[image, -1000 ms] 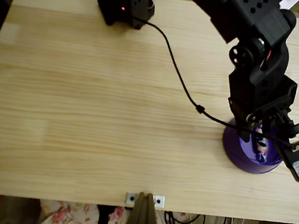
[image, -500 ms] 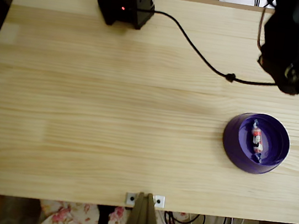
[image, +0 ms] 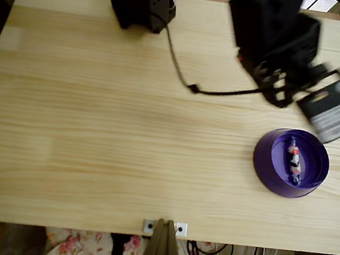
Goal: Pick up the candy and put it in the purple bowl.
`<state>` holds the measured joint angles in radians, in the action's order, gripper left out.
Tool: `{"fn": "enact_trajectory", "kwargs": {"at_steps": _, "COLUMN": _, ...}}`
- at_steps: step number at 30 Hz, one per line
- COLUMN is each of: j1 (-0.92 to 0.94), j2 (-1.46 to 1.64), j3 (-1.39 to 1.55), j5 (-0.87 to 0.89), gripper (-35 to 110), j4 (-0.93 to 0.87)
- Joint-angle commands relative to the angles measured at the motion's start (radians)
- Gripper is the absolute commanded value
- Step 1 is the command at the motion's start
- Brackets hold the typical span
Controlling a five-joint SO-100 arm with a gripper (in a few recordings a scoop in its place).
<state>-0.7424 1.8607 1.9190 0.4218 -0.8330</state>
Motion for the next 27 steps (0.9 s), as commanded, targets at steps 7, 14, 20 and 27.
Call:
{"fn": "enact_trajectory", "kwargs": {"at_steps": 7, "j1": 0.150, "j2": 0.238, "j3": 0.179, "j5": -0.012, "gripper": 0, "j4": 0.002}}
{"fn": "enact_trajectory", "kwargs": {"at_steps": 14, "j1": 0.215, "j2": 0.279, "j3": 0.276, "j5": -0.106, "gripper": 0, "j4": 0.032}}
{"fn": "enact_trajectory", "kwargs": {"at_steps": 20, "j1": 0.307, "j2": 0.288, "j3": 0.359, "j5": -0.094, "gripper": 0, "j4": 0.060}}
{"fn": "enact_trajectory", "kwargs": {"at_steps": 27, "j1": 0.405, "j2": 0.291, "j3": 0.364, "j5": -0.163, "gripper": 0, "j4": 0.021}}
